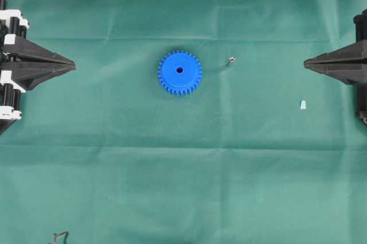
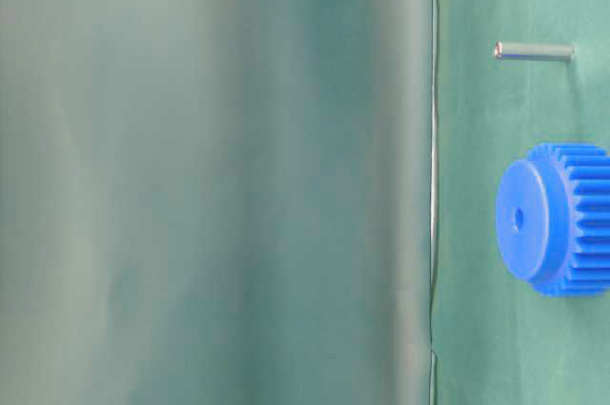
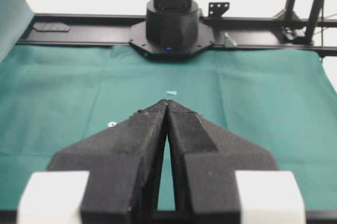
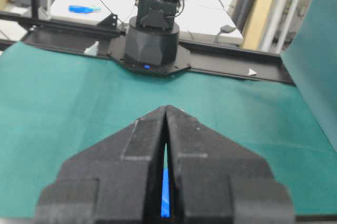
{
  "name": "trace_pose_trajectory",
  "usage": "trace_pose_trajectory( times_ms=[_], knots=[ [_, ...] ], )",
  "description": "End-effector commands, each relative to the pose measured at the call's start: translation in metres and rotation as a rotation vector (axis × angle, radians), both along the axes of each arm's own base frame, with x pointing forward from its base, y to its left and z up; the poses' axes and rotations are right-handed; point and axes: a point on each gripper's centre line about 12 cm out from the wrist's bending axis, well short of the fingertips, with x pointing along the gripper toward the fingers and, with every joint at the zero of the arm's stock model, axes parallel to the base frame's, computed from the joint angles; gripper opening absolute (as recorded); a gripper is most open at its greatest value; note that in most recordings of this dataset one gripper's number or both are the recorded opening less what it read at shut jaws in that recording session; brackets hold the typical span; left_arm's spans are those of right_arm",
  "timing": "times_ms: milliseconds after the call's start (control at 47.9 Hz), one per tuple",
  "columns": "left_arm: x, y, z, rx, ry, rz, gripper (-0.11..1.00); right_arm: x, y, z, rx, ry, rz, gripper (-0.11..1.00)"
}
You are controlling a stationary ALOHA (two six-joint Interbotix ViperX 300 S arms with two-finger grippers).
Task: Insert the shaft into the center hole of the gear.
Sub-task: 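Move the right gripper over the small metal shaft pin and lower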
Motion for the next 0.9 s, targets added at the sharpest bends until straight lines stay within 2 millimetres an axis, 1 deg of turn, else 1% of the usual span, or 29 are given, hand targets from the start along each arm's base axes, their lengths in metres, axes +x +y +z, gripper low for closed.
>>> trace_pose_trajectory(
  times_ms=[0, 209, 376, 585, 626, 668, 731, 877],
  knots=[
    [0.004, 0.0, 0.011, -0.012, -0.009, -0.003, 0.0, 0.003, 0.0, 0.01, 0.003, -0.023, -0.002, 0.03],
    [0.004, 0.0, 0.01, -0.038, 0.005, -0.005, 0.0, 0.007, -0.004, 0.016, 0.003, 0.009, -0.02, 0.03],
    [0.004, 0.0, 0.011, -0.037, 0.003, -0.005, 0.0, 0.019, -0.017, 0.016, 0.01, 0.09, -0.077, 0.03],
    [0.004, 0.0, 0.012, -0.034, 0.0, -0.006, 0.0, 0.039, -0.035, 0.0, 0.036, 0.193, -0.149, 0.03],
    [0.004, 0.0, 0.011, -0.034, 0.002, -0.006, 0.0, 0.043, -0.039, -0.005, 0.047, 0.212, -0.16, 0.05],
    [0.004, 0.0, 0.011, -0.034, 0.002, -0.006, 0.0, 0.047, -0.043, -0.009, 0.056, 0.231, -0.173, 0.1],
    [0.004, 0.0, 0.011, -0.034, 0.002, -0.006, 0.0, 0.056, -0.048, -0.018, 0.062, 0.266, -0.187, 0.25],
    [0.004, 0.0, 0.011, -0.034, 0.008, -0.006, 0.0, 0.077, -0.056, -0.039, 0.072, 0.348, -0.202, 0.68]
  ],
)
